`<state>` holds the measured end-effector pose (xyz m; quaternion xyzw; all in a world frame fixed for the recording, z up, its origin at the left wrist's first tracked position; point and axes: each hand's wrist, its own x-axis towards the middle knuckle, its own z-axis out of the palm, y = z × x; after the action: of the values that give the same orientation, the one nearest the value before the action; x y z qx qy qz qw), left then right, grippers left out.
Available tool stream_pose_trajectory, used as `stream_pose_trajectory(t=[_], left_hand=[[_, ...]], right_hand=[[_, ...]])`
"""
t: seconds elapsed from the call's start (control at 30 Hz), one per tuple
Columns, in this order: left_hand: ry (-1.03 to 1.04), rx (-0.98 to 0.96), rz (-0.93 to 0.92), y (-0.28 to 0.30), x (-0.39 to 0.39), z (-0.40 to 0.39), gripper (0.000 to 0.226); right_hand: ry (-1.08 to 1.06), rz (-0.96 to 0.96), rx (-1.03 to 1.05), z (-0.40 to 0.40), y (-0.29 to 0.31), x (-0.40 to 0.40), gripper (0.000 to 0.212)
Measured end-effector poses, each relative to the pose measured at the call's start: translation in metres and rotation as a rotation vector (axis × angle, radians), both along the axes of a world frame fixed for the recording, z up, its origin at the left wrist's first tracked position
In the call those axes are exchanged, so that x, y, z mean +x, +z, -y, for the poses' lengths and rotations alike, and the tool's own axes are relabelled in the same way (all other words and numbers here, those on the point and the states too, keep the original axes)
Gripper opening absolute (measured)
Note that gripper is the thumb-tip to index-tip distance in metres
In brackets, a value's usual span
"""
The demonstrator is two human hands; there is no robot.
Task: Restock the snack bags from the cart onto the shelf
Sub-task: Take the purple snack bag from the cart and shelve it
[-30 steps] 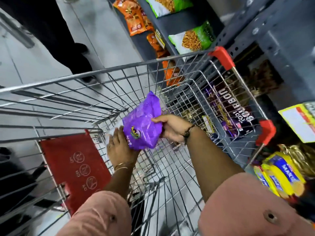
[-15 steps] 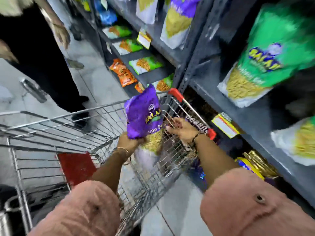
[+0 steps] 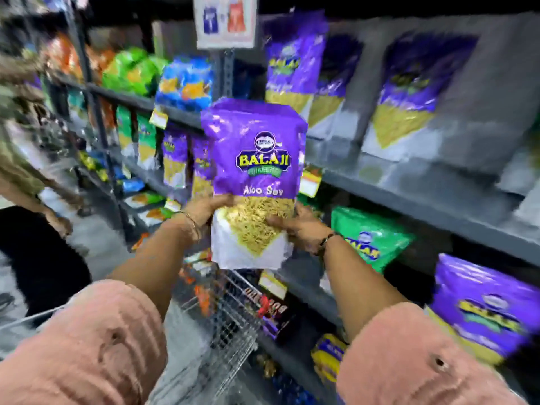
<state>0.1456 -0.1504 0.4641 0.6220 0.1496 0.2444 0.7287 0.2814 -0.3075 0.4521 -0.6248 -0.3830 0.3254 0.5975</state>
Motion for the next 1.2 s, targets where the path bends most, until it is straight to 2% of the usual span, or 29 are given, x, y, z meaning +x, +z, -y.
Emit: stream_pose_trajectory(t=[0.07,0.17,0.27,0.33,0.4,0.5,0.6,0.67,0.77,0.83,0.9,0.97,1.07,1.1,1.2], left_hand=[[0.035,0.062,0.099,0.039,0.017,0.024,0.031],[0.088,0.127,0.227,0.091,0.047,0.056,0.016],[0.199,0.181,0.307,0.133,0.090,0.084,0.032],[0.267,0.346,0.303,0.155,0.119,0.095,0.042],[0.289,0.491,0.259,0.170,0.150,0.100,0.043],[0.185,0.471,0.336,0.178,0.204,0.096,0.035],[0.069,0.370,0.368,0.177,0.256,0.092,0.018],[-0.001,0.316,0.351,0.164,0.286,0.089,0.019],[-0.135,0.386,0.261,0.139,0.315,0.081,0.032],[-0.374,0.327,0.273,0.123,0.321,0.077,0.037],[-0.525,0.255,0.295,0.117,0.324,0.072,0.061],[-0.565,0.289,0.294,0.118,0.325,0.066,0.086],[-0.586,0.408,0.256,0.120,0.322,0.060,0.110],[-0.587,0.441,0.246,0.121,0.319,0.061,0.117],[-0.546,0.491,0.228,0.123,0.314,0.065,0.119]], right_hand=[[-0.057,0.064,0.060,0.026,0.039,0.009,0.023],[-0.186,0.112,0.183,0.058,0.089,0.026,0.021],[-0.328,0.146,0.299,0.085,0.129,0.049,0.034],[-0.380,0.161,0.336,0.098,0.147,0.066,0.042],[-0.460,0.196,0.346,0.106,0.158,0.088,0.042],[-0.560,0.186,0.393,0.110,0.163,0.120,0.030],[-0.704,0.205,0.368,0.106,0.164,0.148,0.043],[-0.759,0.221,0.345,0.104,0.157,0.166,0.046],[-0.800,0.216,0.342,0.102,0.134,0.182,0.047],[-0.771,0.197,0.356,0.102,0.126,0.184,0.049],[-0.712,0.169,0.332,0.104,0.134,0.185,0.049],[-0.733,0.171,0.356,0.109,0.158,0.183,0.041],[-0.908,0.221,0.421,0.120,0.213,0.190,0.057],[-0.944,0.234,0.441,0.123,0.234,0.191,0.056],[-1.014,0.283,0.426,0.126,0.278,0.195,0.048]])
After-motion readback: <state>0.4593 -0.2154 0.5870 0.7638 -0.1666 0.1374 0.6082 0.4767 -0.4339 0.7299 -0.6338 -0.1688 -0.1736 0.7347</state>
